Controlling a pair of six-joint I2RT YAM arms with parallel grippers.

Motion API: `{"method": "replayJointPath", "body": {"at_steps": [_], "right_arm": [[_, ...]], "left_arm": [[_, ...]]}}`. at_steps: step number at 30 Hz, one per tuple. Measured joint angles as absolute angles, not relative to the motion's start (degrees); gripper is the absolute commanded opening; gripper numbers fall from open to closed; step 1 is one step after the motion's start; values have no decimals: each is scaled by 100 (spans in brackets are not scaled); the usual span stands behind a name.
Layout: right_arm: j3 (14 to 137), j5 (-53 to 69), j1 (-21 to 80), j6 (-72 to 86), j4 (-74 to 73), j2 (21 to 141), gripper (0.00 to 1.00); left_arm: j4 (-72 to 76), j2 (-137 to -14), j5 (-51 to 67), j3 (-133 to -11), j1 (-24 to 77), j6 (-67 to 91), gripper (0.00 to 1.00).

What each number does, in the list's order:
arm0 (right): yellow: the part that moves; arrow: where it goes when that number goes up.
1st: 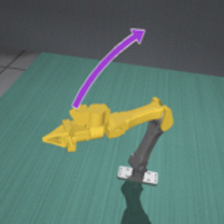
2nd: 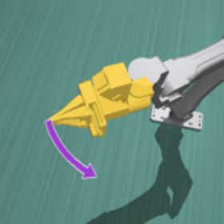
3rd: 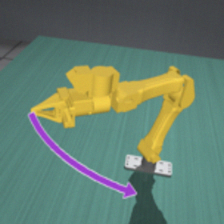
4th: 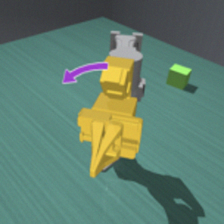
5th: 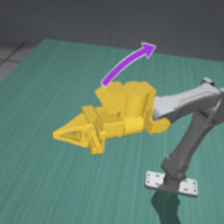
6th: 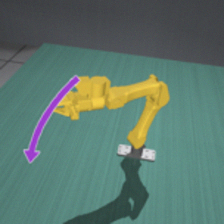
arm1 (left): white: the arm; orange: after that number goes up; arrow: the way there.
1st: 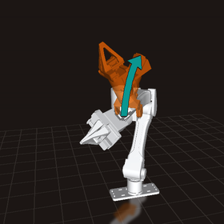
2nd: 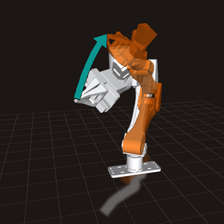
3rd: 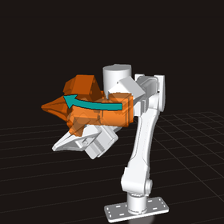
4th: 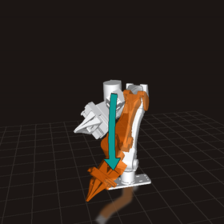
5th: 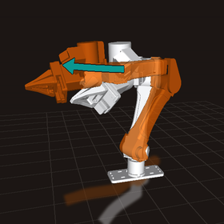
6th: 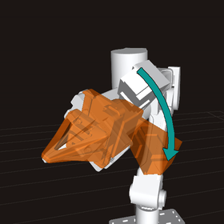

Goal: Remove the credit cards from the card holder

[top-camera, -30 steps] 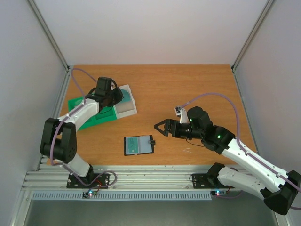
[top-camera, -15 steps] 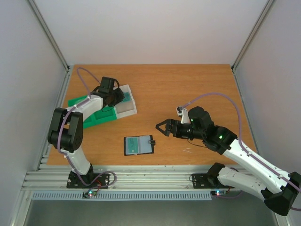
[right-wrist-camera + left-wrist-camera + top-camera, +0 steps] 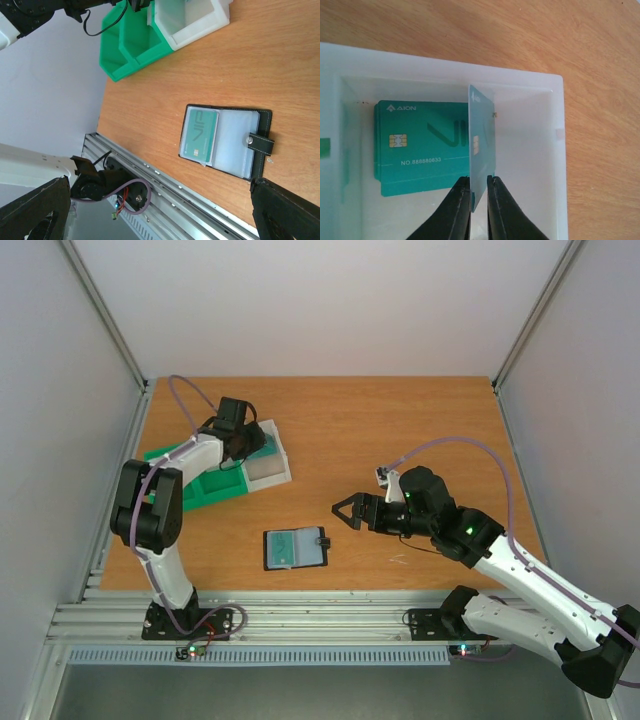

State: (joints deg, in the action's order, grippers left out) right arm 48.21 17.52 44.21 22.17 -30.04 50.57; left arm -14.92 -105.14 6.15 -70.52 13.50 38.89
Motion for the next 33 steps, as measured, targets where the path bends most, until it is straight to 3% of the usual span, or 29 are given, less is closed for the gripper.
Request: {"method": "replayJointPath", "body": {"at_steps": [16,33], "right_arm": [[4827,1750,4421,2174,-3015,5111,98],[4971,1682,4421,2128,-3402,5142,98]], "left_arm": [[-2034,-10521,593,-7312,1350,3658,28],[-3175,-9402,816,-7437,1350,3417,73]]}}
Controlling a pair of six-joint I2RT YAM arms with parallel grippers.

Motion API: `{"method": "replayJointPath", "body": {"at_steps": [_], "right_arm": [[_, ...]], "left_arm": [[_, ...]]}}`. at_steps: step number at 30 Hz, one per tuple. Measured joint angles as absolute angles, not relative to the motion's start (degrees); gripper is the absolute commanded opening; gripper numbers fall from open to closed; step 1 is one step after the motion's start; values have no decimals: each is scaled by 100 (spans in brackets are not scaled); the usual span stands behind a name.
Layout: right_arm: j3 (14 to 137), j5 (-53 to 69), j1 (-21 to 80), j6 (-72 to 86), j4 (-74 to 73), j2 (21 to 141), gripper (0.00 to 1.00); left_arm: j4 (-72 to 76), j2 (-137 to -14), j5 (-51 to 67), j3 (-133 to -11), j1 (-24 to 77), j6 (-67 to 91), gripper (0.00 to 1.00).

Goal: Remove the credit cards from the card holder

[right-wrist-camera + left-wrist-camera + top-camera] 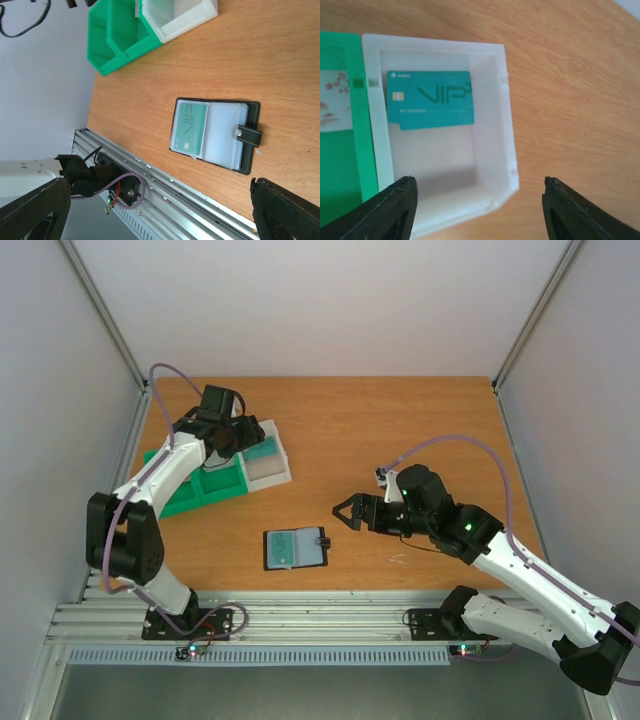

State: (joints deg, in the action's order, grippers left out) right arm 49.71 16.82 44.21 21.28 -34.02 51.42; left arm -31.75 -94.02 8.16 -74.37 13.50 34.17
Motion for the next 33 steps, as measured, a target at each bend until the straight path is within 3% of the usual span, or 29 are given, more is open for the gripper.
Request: {"method": "replayJointPath", "body": {"at_steps": [3,8,14,20,24,33], "right_arm": [[5048,1765,4421,2110,-3393,5275,96],[5052,1898,4421,2115,-3391,5529,91],[4945,1914,4423,2220,-3190,5638,72],[4803,1903,4523,2338,-2939,5999,49],[4772,1868,4740,2416,-2777,6368,44],[4810,1769,5262,2508,-2316,7524,34]], "left_arm": [[-3461,-9056,991,-7432,1350,3343,85],[-3872,-8431,1376,-7242,1350,3168,89],[-4362,-7793,1813,-6692,1350,2928,99],[-4737,-7131,2241,-6055,1350,2823,99],[-4818,-6753,2499,-5614,1350,2801,99],[-4762,-6112,3028,-4563,1361,3009,80]]}}
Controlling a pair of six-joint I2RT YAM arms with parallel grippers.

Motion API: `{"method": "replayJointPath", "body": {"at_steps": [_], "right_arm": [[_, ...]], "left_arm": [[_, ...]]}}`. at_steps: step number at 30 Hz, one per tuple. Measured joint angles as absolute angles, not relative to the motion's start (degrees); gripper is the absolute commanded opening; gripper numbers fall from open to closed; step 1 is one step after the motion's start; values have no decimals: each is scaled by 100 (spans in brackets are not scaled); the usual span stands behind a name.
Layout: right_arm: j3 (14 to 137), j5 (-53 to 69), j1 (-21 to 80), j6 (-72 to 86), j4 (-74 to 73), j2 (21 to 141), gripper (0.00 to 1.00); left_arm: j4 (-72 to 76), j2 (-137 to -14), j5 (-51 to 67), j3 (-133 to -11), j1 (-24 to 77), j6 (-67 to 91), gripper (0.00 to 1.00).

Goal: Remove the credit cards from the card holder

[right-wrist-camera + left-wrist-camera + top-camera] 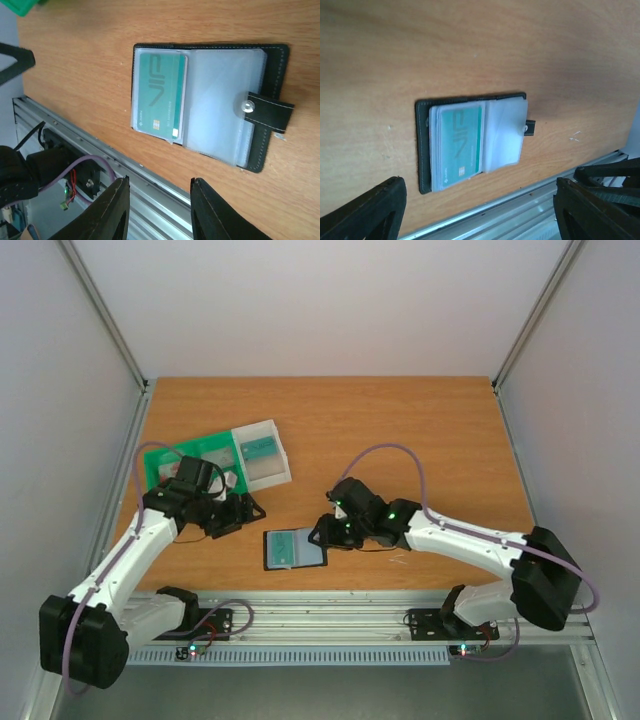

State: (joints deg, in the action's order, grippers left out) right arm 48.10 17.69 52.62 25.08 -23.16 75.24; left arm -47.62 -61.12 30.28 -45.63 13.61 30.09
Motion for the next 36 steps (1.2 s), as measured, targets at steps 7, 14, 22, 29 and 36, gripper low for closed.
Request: {"method": "replayJointPath", "body": {"at_steps": [7,14,22,29,36], "right_arm": [[5170,1732,5531,2563,-1957,8401,27],[5483,1715,5666,2591,-1645,9205,20],[5706,1699,5675,2591,-1518,9902,16],[5743,1688,5675,2589,-1459,10147,16],[5870,1673,5675,2587,-1444,10304,15]], "left_arm": [[-4364,-5955,3240,-3913,1564,3457,72],[-3809,-6045,3295,-3507,1782,3868,59],[-3177,-6383,3395,-3203,1813,4104,55],[-2738,-6628,3579,-2952,1815,4204,52],[-2445,-6735,3699,-2864,1835,4224,51]]}}
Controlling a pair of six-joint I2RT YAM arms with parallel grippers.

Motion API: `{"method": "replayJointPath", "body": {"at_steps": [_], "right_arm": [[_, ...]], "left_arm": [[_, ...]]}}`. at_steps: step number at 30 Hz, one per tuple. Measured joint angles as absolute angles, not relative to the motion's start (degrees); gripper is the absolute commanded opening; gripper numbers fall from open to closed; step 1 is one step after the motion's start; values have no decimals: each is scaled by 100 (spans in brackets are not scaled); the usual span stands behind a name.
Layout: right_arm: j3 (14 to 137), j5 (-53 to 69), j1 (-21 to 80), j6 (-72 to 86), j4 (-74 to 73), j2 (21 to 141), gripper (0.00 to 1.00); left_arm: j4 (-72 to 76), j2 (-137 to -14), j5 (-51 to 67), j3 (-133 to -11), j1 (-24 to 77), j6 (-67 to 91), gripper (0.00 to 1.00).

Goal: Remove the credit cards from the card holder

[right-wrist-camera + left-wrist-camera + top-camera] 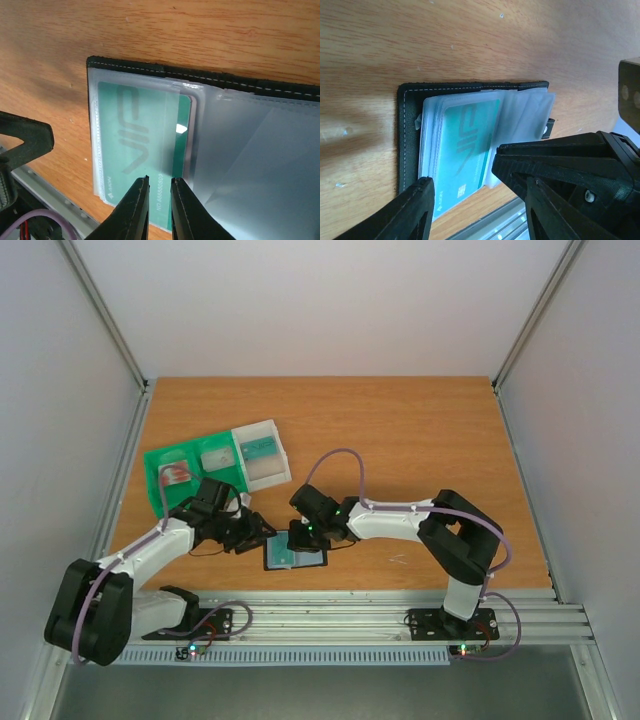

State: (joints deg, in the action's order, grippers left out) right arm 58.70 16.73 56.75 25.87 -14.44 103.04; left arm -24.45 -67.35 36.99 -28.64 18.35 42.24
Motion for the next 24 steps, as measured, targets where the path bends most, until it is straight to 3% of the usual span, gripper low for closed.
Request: {"method": "replayJointPath", "body": {"at_steps": [24], "right_arm": [[5612,1402,5673,2497,-1293,10396,4]], "left_arm": [[-1881,-6884,3924,-2687,1905,4447,44]]}}
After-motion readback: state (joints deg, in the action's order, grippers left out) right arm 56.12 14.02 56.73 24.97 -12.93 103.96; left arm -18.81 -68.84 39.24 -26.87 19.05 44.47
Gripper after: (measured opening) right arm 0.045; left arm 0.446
